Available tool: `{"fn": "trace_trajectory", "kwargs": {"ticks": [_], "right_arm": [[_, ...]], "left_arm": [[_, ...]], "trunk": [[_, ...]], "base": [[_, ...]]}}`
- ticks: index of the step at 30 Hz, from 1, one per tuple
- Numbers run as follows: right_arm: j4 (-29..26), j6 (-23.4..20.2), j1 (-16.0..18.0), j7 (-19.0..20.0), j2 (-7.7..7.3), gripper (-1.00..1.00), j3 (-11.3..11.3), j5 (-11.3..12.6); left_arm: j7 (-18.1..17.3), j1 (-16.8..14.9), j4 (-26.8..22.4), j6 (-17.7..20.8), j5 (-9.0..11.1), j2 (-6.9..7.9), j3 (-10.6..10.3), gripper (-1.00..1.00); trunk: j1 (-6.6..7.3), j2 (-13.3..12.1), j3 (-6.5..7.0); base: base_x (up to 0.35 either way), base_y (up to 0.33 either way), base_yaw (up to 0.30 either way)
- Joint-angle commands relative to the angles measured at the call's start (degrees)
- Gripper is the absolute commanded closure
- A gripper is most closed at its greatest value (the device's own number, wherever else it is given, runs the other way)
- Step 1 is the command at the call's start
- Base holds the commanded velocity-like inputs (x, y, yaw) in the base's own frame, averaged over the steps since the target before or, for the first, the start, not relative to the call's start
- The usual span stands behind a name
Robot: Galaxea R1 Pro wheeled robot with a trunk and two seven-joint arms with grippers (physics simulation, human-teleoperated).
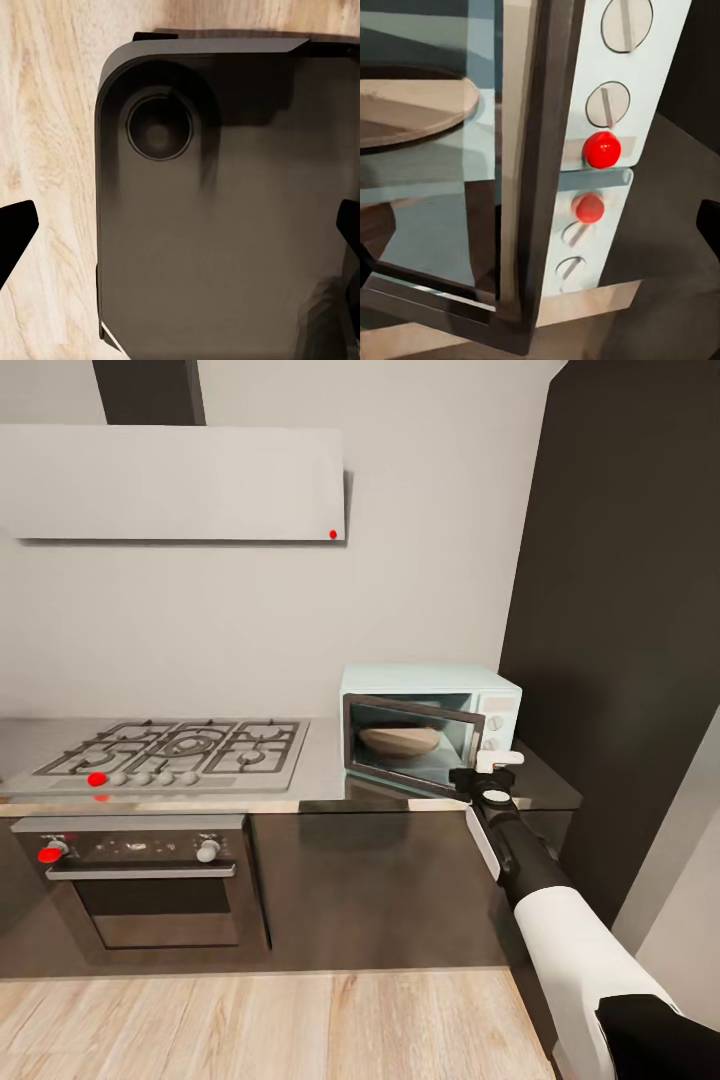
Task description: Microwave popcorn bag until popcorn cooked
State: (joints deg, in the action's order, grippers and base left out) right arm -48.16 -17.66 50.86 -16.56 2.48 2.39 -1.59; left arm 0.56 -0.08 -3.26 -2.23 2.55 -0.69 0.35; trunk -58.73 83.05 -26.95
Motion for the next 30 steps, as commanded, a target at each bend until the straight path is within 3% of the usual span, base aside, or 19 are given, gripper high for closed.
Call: {"fn": "trace_trajectory", "kwargs": {"ticks": [1, 5, 7, 9, 10, 15, 19, 30], "right_arm": [[-0.1, -0.5, 0.0, -0.2, -0.04, -1.00, 0.2, -0.1], [-0.7, -2.7, -1.4, 2.6, -0.42, -1.00, 0.3, -0.6], [-0.4, -5.3, -2.0, 9.2, -0.92, -1.00, 0.3, -2.4], [0.2, -6.3, -2.4, 13.6, -2.95, -1.00, 0.2, -3.3], [0.7, -7.4, -3.2, 14.9, -5.02, -1.00, 0.2, -3.6], [0.5, -9.4, -4.1, 15.6, -9.65, -1.00, -0.6, -3.7], [-2.1, -9.6, -4.2, 15.8, -10.18, -1.00, -4.1, -3.6], [-7.0, -11.2, -4.2, 15.7, -10.08, -1.00, -6.8, -3.6]], "left_arm": [[0.1, 0.0, 0.0, -0.1, 0.3, -0.01, 0.0, -1.00], [0.1, 0.0, 0.0, -0.1, 0.2, 0.01, 0.0, -1.00], [0.1, 0.0, 0.0, -0.1, 0.2, 0.00, 0.0, -1.00], [0.1, 0.0, 0.0, -0.1, 0.2, -0.01, 0.0, -1.00], [0.1, 0.0, 0.0, -0.1, 0.2, -0.01, 0.0, -1.00], [0.1, 0.0, 0.0, -0.1, 0.2, -0.01, 0.0, -1.00], [0.1, 0.0, 0.0, -0.1, 0.3, 0.00, 0.0, -1.00], [0.1, 0.0, 0.0, -0.1, 0.2, -0.07, 0.0, -1.00]], "trunk": [[0.00, 0.0, -0.06], [0.00, 0.0, -0.06], [0.00, 0.0, -0.06], [0.00, 0.0, -0.06], [0.00, 0.0, -0.06], [0.00, 0.0, -0.06], [0.00, 0.0, -0.06], [0.00, 0.0, -0.06]], "base": [[0.000, 0.000, 0.000], [0.000, 0.000, 0.000], [0.000, 0.000, 0.000], [0.000, 0.000, 0.000], [0.000, 0.000, 0.000], [0.000, 0.000, 0.000], [0.000, 0.000, 0.000], [0.042, 0.000, 0.000]]}}
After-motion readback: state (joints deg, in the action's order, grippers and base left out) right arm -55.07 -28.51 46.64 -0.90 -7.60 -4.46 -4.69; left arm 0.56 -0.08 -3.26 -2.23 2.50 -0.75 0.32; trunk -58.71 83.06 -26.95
